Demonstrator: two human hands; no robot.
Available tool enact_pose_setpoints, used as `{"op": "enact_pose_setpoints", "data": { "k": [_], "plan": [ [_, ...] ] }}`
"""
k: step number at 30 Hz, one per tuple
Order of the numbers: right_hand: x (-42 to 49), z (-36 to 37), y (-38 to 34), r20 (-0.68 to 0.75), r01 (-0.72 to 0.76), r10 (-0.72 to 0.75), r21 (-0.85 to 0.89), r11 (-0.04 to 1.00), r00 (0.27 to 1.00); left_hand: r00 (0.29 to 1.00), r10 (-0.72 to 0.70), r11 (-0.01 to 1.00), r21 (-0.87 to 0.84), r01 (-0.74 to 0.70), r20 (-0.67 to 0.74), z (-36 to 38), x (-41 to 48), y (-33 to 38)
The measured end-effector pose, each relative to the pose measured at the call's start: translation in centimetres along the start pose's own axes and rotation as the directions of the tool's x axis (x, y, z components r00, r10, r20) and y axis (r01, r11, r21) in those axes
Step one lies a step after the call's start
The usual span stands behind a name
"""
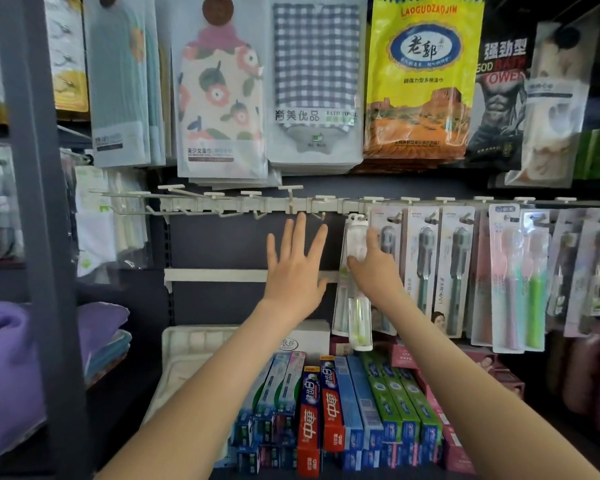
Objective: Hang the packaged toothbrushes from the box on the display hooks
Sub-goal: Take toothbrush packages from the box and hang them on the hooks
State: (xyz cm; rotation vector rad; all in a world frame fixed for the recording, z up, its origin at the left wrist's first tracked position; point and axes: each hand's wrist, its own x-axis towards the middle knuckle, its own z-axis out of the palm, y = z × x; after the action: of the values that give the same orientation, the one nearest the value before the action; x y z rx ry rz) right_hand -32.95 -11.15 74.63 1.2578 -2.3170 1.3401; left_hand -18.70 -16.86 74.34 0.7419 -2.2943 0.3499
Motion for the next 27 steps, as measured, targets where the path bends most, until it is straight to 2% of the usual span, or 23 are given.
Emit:
{"op": "enact_pose_setpoints", "data": {
  "k": [4,9,12,15,18,21,24,26,27],
  "plan": [
    [-0.6,1.0,0.3,-0.043,-0.017,0.020,0.076,0.997,0.999,1.000,-0.004,0.999,0.032,0.005,-0.009,1.8,-1.6,0.2],
    [-3.8,2.1,0.8,-0.047,0.018,-0.019,-0.010,1.000,0.999,0.997,-0.013,1.000,0.000,0.013,0.082,2.7,-4.2,0.4],
    [-7.5,2.3,1.7,-0.031,0.056,-0.058,-0.057,0.997,0.998,0.995,-0.005,0.991,-0.133,0.019,0.103,3.2,-7.1,1.3],
    [-12.9,2.5,3.5,-0.011,0.099,-0.100,-0.003,0.995,0.995,0.996,0.016,0.957,-0.289,0.010,0.087,4.1,-11.4,3.2],
    [-19.6,2.9,6.7,0.086,0.105,-0.108,0.041,0.994,0.990,0.998,0.028,0.925,-0.381,-0.006,0.054,6.1,-17.9,5.5],
    [-26.8,4.1,11.8,0.253,0.082,-0.093,0.052,0.995,0.963,0.984,0.022,0.921,-0.386,0.049,0.177,8.6,-26.7,7.8],
    [-34.2,6.6,18.1,0.467,0.025,-0.032,0.021,0.999,0.884,0.937,0.001,0.914,-0.380,0.141,0.350,12.0,-36.6,9.2],
    [-38.9,8.9,22.6,0.572,-0.007,0.007,-0.003,1.000,0.820,0.849,-0.065,0.902,-0.334,0.276,0.525,14.9,-43.4,9.8],
    [-41.4,10.3,24.9,0.627,-0.033,0.037,-0.018,0.999,0.778,0.766,-0.116,0.872,-0.304,0.383,0.632,16.3,-46.7,10.1]
  ]
}}
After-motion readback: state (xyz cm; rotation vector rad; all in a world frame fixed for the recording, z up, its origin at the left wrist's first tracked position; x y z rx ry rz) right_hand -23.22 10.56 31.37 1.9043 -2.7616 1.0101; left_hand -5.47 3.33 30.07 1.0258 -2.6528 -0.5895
